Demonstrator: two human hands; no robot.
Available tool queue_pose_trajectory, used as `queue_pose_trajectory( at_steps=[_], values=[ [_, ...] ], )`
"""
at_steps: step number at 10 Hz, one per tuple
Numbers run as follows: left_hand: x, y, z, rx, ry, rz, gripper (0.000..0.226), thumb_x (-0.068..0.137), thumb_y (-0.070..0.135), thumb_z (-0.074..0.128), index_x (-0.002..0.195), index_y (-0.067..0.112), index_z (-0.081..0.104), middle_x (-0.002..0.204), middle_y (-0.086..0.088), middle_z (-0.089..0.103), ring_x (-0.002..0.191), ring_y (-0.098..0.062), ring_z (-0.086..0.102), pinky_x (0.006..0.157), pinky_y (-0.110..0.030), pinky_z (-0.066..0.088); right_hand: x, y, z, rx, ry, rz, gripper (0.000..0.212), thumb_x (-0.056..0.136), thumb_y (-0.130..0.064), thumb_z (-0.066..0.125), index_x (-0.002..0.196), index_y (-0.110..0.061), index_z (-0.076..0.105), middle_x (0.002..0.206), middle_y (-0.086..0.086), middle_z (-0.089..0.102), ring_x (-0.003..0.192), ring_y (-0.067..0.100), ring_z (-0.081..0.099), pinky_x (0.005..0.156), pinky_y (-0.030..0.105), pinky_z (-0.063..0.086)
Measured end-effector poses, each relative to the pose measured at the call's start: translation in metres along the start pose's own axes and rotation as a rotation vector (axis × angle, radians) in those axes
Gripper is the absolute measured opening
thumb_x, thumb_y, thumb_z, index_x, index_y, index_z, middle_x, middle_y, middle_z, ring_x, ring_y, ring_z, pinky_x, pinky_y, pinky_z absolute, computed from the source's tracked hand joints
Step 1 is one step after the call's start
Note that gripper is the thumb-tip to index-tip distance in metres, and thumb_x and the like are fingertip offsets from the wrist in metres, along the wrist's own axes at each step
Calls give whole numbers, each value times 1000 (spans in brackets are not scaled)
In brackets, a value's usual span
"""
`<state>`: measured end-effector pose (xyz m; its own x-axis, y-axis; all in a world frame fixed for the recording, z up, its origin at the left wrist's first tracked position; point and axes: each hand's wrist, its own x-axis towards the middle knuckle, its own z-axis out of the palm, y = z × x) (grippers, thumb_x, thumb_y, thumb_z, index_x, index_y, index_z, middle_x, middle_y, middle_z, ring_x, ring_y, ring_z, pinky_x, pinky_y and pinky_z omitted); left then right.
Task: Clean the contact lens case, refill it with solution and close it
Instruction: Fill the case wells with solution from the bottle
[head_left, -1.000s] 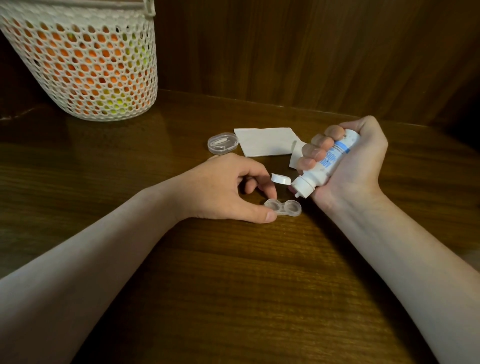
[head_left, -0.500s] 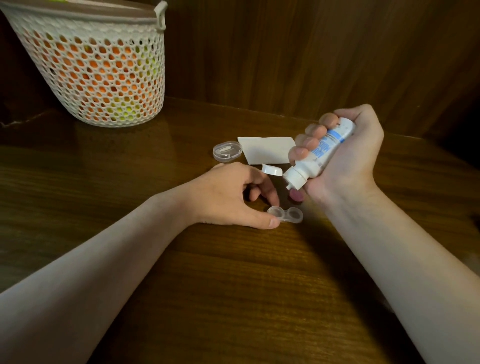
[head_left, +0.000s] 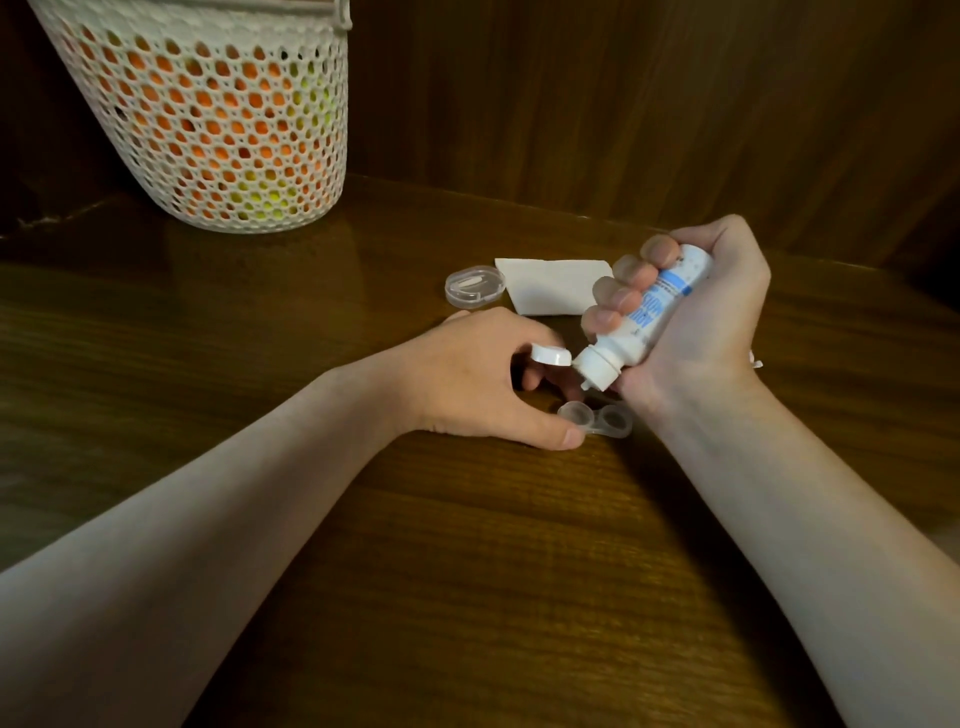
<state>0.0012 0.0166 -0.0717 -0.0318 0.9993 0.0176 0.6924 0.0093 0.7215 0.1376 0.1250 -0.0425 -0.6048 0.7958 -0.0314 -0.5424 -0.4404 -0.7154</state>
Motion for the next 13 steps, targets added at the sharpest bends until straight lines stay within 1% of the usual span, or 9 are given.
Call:
queue_pose_trajectory(
  at_steps=[1, 2, 3, 5, 7, 8, 10, 12, 13],
  values=[
    [1, -2, 0, 7, 3, 0, 28, 83, 46, 88, 94, 29, 69, 86, 10, 61, 70, 2, 54, 57, -15, 43, 0, 0, 1, -19, -10, 1, 34, 90, -26, 52, 57, -19, 52, 57, -3, 46, 47, 10, 41, 46, 22, 40],
    [2, -5, 0, 22, 5, 12, 27, 82, 48, 88, 92, 32, 69, 86, 11, 61, 70, 3, 55, 57, -14, 43, 1, 1, 0, -28, -10, -4, 35, 91, -26, 51, 56, -19, 52, 57, -4, 46, 46, 10, 41, 46, 22, 40],
    [2, -6, 0, 9, 5, 13, 27, 82, 48, 88, 91, 30, 70, 84, 11, 59, 69, 3, 54, 56, -14, 42, 1, 0, 0, -12, -18, 3, 35, 91, -26, 50, 57, -18, 51, 56, -4, 45, 46, 10, 41, 46, 22, 39],
    [2, -6, -1, 6, -4, 5, 31, 83, 49, 87, 101, 27, 75, 86, 9, 59, 72, -1, 54, 59, -19, 43, 2, -2, -1, -11, -24, -2, 36, 91, -25, 50, 56, -19, 51, 55, -3, 45, 45, 11, 41, 46, 22, 40],
    [2, -6, 0, 0, -7, 2, 29, 83, 48, 88, 99, 28, 74, 87, 8, 60, 72, -1, 54, 59, -17, 43, 3, -2, -1, -13, -38, -2, 35, 91, -26, 51, 56, -18, 52, 55, -3, 46, 45, 11, 42, 46, 22, 41],
    [2, -5, -1, 9, -12, 6, 30, 83, 48, 87, 99, 26, 73, 90, 3, 62, 75, -6, 55, 63, -27, 45, 3, -2, -1, -13, -46, -2, 35, 91, -27, 51, 57, -18, 52, 55, -3, 46, 45, 11, 43, 47, 22, 41],
    [2, -5, -1, 16, -15, 4, 32, 84, 48, 87, 99, 24, 72, 92, 1, 64, 73, -3, 54, 59, -18, 43, 2, -1, 0, -12, -45, -3, 37, 91, -27, 51, 55, -18, 53, 54, -3, 46, 45, 11, 42, 46, 21, 41],
    [1, -4, -1, 16, -16, 9, 32, 84, 47, 87, 100, 23, 72, 94, -2, 65, 76, -6, 55, 64, -26, 45, 2, -2, 0, -11, -39, 5, 37, 91, -27, 51, 55, -19, 52, 54, -4, 46, 45, 11, 42, 46, 22, 40],
    [1, -3, -2, 24, -17, 5, 36, 84, 46, 87, 102, 19, 72, 95, -3, 65, 76, -7, 55, 64, -26, 44, 2, -2, 0, -6, -36, 5, 37, 91, -26, 51, 55, -19, 52, 54, -4, 45, 45, 11, 41, 46, 22, 40]
  ],
)
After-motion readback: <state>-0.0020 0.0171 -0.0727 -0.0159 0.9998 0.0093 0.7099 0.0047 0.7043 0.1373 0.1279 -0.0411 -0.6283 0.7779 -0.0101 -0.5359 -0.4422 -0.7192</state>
